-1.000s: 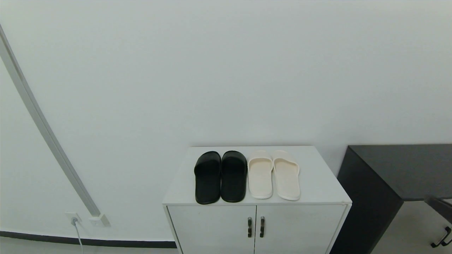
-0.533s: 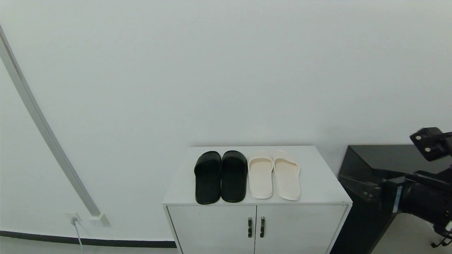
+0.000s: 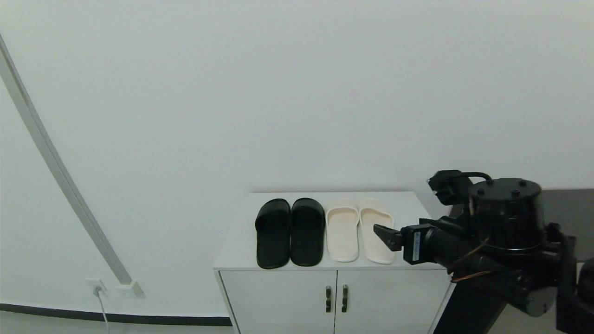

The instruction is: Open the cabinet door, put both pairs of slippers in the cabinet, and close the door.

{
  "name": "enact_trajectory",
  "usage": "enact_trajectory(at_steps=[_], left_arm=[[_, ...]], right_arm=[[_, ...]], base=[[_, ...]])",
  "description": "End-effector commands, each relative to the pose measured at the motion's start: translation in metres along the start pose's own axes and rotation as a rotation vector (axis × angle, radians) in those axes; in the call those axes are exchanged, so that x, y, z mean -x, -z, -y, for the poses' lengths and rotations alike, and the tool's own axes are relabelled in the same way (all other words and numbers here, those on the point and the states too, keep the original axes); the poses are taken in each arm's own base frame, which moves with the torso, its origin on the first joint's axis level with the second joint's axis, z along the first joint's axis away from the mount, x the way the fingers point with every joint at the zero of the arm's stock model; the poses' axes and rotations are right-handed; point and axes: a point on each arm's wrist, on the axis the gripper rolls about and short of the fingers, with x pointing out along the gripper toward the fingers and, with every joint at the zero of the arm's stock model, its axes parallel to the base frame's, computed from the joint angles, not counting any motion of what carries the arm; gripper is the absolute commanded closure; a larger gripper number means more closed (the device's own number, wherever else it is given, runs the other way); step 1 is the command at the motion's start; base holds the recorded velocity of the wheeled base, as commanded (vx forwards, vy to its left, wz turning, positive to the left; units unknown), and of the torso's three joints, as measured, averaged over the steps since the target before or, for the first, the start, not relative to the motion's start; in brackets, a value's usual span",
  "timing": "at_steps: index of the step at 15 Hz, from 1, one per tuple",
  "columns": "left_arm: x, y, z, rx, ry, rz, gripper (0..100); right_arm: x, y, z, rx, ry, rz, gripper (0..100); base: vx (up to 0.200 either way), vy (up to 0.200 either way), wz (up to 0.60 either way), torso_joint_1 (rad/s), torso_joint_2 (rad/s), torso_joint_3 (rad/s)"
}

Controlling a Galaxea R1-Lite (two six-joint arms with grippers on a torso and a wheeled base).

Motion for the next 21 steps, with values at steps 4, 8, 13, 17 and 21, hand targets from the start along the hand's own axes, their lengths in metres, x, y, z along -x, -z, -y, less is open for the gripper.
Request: enact_trajectory(at_steps=[4, 8, 13, 17, 21], left_arm=[[0.0, 0.0, 0.0, 0.001, 0.001, -0.001, 100], [0.0, 0.0, 0.0, 0.001, -0.001, -0.001, 100], [0.0, 0.0, 0.0, 0.001, -0.001, -0.001, 100], [0.0, 0.0, 0.0, 0.001, -0.001, -0.001, 100], [0.0, 0.0, 0.0, 0.001, 0.001, -0.001, 100]], right_arm=[[-0.061, 0.045, -0.025, -0.017, 0.159, -0.08, 0], [-0.107, 0.054, -0.036, -0.026, 0.261, -0.002, 0], [-0.152, 0.059, -0.028, -0.017, 0.317, 0.012, 0], [-0.18, 0.064, -0.026, -0.005, 0.325, 0.015, 0], [-0.203, 0.066, -0.027, -0.015, 0.328, 0.036, 0]], base=[[0.0, 0.0, 0.0, 0.0, 0.0, 0.0], [0.0, 0.0, 0.0, 0.0, 0.0, 0.0], [0.0, 0.0, 0.0, 0.0, 0.0, 0.0], [0.0, 0.0, 0.0, 0.0, 0.0, 0.0], [0.0, 0.0, 0.0, 0.0, 0.0, 0.0]])
